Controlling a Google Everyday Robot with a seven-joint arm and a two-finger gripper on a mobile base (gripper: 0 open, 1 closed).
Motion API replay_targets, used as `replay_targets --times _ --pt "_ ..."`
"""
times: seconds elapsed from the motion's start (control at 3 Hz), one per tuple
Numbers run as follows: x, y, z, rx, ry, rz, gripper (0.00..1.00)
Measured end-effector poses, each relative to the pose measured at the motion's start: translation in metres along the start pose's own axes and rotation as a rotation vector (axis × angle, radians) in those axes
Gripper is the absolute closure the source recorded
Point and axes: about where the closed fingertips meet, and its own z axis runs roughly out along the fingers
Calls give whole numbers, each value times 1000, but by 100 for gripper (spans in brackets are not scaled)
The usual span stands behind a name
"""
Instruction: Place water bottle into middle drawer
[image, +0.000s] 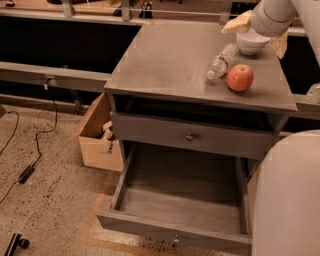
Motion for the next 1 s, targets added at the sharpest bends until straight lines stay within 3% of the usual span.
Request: replay_targets --times 0.67,1.0 --pt "12 -8 68 -58 15 -41 0" --pt "10 -11 86 -68 8 -49 0"
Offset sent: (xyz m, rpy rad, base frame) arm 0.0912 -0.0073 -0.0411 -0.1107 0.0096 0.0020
